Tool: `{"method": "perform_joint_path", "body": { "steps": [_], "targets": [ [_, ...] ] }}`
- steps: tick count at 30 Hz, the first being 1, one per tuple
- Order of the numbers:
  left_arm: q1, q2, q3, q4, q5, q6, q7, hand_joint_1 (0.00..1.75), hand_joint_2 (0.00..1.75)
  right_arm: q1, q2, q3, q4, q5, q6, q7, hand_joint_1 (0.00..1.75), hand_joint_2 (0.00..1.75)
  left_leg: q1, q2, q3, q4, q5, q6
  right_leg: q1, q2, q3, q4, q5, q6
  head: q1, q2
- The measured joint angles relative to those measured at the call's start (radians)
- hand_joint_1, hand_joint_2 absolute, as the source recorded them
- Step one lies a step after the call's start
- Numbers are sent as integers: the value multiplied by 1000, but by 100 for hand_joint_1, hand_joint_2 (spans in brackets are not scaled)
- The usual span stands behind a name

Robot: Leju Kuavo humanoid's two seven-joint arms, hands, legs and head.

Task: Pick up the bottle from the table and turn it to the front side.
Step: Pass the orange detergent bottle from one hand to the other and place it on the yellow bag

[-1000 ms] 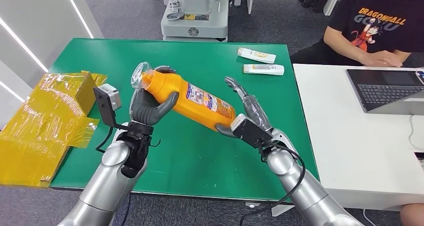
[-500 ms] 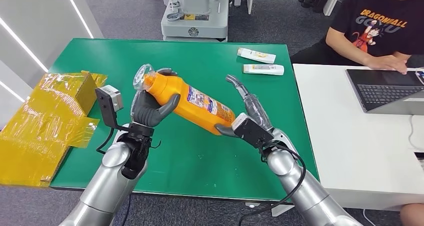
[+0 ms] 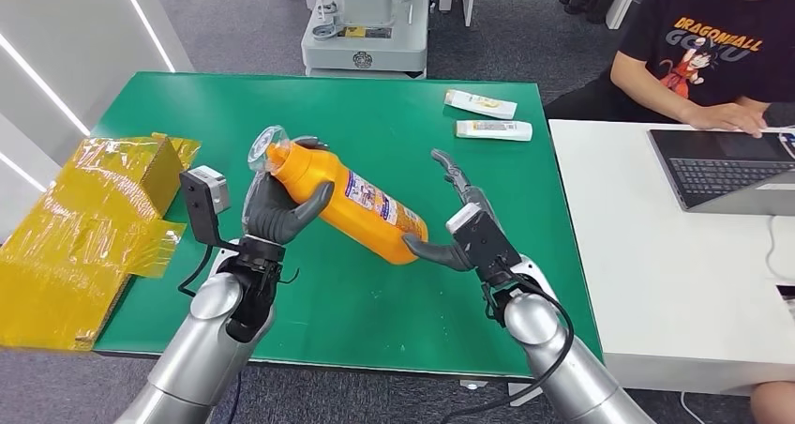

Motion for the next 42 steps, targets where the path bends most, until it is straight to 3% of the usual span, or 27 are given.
{"method": "perform_joint_path", "body": {
  "steps": [5,15,22,27,33,42],
  "targets": [
    [23,16,29,-1,-18,31,0,175,175,60,0,4,-108,-73,-30,56,0,175,0,0,0,0,0,0,0,0,0,0,0,0,0,0],
    [39,48,60,-28,-67,62,-4,175,175,127,0,10,-230,-73,-104,-7,0,175,0,0,0,0,0,0,0,0,0,0,0,0,0,0],
    [34,109,86,-80,-152,51,3,175,175,177,-5,12,-290,-62,-135,-38,0,175,1,0,0,0,0,0,1,0,0,0,0,0,0,0],
    [11,192,106,-96,-267,-29,14,175,175,211,-8,10,-311,-56,-140,-47,0,175,2,1,0,0,0,-1,1,1,-1,0,0,0,0,0],
    [-88,322,134,-78,-466,-143,14,175,175,260,-12,-5,-338,-35,-134,-59,0,175,2,2,0,-1,1,-2,2,2,-2,1,0,-1,0,0],
    [-186,481,139,-47,-690,-202,37,175,175,296,-12,-21,-375,-6,-101,-40,0,175,2,3,0,-1,1,-2,2,3,-2,2,0,-1,0,0]
  ]
}}
